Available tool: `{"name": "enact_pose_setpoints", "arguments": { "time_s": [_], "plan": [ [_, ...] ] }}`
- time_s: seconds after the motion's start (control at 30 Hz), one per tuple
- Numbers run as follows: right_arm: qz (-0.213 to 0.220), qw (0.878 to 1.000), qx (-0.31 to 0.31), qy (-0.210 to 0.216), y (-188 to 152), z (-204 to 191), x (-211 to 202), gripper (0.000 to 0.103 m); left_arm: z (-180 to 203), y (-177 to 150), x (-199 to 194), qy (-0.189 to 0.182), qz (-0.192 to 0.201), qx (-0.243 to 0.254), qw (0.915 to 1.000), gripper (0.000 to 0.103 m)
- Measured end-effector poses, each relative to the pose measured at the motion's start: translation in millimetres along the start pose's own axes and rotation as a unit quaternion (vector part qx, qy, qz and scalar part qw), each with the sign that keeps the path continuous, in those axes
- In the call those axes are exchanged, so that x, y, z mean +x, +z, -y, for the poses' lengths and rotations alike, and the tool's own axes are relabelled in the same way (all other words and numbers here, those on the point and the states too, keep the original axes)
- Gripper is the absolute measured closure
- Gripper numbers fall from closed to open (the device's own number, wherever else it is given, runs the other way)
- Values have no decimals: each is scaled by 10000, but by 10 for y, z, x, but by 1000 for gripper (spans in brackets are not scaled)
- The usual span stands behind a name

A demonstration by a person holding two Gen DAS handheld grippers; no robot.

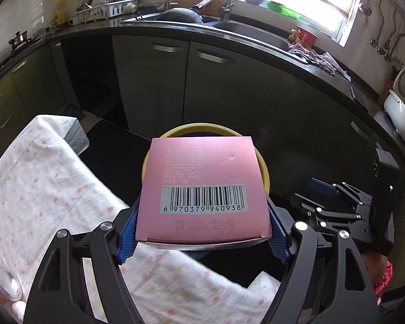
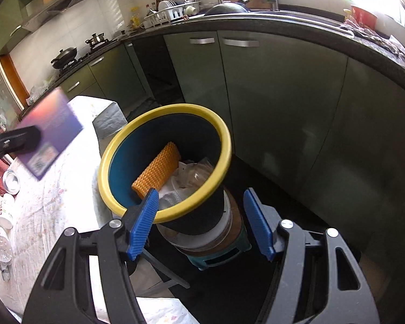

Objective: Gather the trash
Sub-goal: 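Carry the pink box to the yellow bin and release it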

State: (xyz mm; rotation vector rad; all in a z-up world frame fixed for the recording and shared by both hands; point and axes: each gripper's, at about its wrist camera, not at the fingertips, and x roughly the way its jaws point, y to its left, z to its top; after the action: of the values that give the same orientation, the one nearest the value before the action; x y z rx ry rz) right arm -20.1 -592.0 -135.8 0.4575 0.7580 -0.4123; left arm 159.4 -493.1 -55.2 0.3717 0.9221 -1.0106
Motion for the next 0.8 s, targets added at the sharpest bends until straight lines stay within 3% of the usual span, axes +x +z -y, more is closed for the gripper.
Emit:
{"name": "enact_pose_setpoints", "arguments": {
  "time_s": [0.17, 0.23, 0.3, 0.5, 0.63, 0.7, 0.8],
  "plan": [
    [19, 9998, 175, -4, -31, 147, -4, 41, 132, 274, 476, 135, -70, -38, 9999, 24],
    [9, 9998, 221, -15, -43, 184, 4, 41, 126, 343, 522, 208, -46, -84, 9997, 14],
    [-3, 9997, 249, -18, -68, 216, 11, 41, 93, 374, 438, 143, 51, -182, 9997, 13],
    [-59, 9998, 202, 6, -70, 182, 58, 41, -202, 172, -288, -56, 461, -395, 9981, 10],
    [-151, 9999, 9, 79, -50, 17, 113, 41, -604, -140, -943, -40, 894, -705, 9935, 7],
    [-199, 9996, -137, 146, -20, -111, 144, 41, -846, -352, -1265, 114, 1125, -895, 9895, 6],
    [-243, 9986, -401, 243, 4, -340, 158, 41, -1305, -727, -1724, 626, 1490, -1327, 9779, 6]
  ]
}}
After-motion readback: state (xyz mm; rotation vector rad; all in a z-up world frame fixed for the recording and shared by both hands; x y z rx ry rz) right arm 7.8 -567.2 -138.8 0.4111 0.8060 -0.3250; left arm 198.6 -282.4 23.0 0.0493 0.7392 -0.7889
